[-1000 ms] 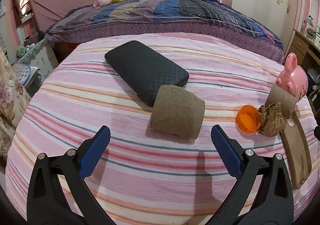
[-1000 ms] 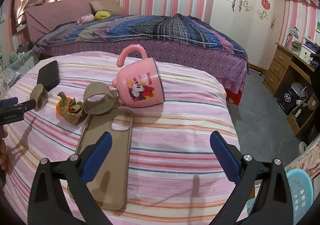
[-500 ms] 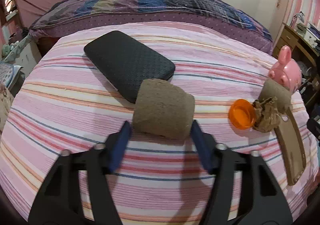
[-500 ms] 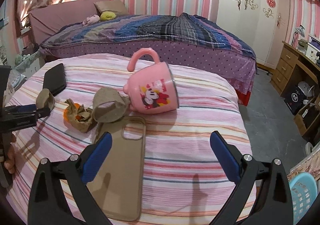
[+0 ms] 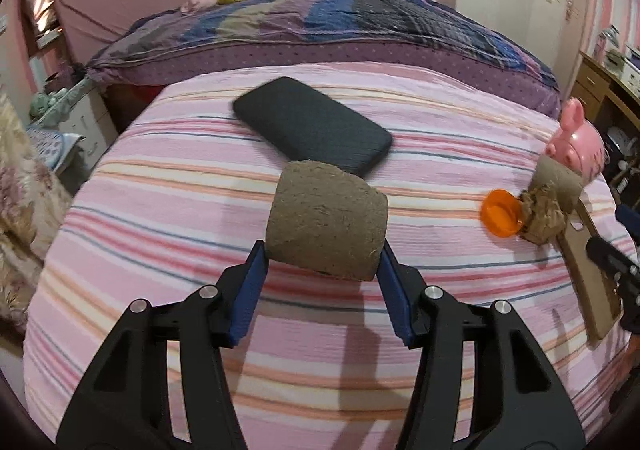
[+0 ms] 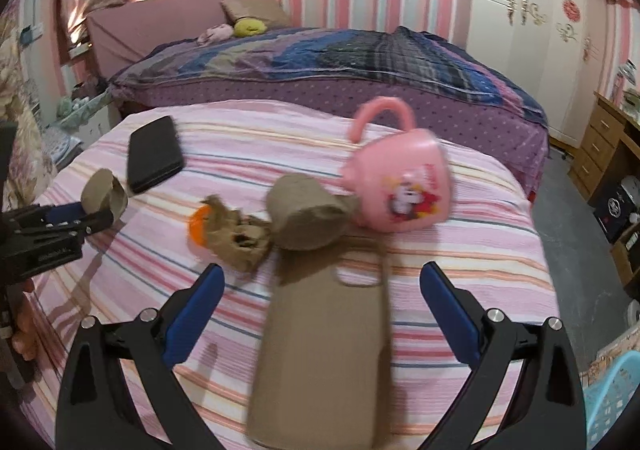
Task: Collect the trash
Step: 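Grasp the brown cardboard tube with the left gripper, then grasp the brown cardboard tube with the right gripper while the left gripper holds its tube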
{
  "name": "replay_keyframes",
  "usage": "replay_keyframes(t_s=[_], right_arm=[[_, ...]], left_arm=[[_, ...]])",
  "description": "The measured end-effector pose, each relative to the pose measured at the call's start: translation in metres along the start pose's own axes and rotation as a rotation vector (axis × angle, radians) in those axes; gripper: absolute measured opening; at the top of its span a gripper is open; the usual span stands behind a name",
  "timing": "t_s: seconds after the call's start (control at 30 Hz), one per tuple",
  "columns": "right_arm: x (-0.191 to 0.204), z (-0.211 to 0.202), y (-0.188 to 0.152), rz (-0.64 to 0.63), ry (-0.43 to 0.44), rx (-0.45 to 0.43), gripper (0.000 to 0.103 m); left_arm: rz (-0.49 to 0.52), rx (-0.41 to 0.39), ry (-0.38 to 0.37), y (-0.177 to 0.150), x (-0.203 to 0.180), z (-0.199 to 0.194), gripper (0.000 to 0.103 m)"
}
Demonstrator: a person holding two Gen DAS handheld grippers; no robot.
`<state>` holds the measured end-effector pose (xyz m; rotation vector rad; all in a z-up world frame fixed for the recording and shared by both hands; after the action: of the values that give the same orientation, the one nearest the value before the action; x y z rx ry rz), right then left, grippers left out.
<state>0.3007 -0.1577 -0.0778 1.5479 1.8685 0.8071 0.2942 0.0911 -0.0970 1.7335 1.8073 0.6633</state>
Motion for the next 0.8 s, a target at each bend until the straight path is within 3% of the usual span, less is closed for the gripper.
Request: replay_keyframes(t_s=[0.13,0.37,0.47,0.6,0.8], right_arm=[[0.017,0.009,0.004,-0.055,0.019,0.005,0.094],[0.042,0.027,0.011,-0.073,0.058,0.052,0.071],[0.054,0.034,0.01,-0.075,0.054,0.07,0.066],[0.057,0.035,0.008,-0.081,0.049,0.073,0.051],[0.055,0.023,0.0,-0.041,0.075,0.045,0.045]], left_arm=[[-0.021,-0.003,0.04,-0.001,0.022,-0.004,0.053],[-0.048,-0.005,0.089,0.004,0.047,-0.006,0.053],[-0.044,-0.015,0.094,0.008,0.049,-0.009,0.053],[-0.043,-0.026,0.092,0.013,0.048,-0.011,0.053],[-0.027,-0.031,0.075,0.013,0.036,-0.012,0.053]])
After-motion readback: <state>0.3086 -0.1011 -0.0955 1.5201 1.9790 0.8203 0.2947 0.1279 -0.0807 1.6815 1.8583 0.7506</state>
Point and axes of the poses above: each gripper's, at about its wrist camera, not at the fingertips, and z roughly the way its jaws point, x to its left, y to its top, the point moved 3 cm from there along z, roughly the way its jaws point, and after that the axes turned 4 degrees about -y, right-handed, at the moved point
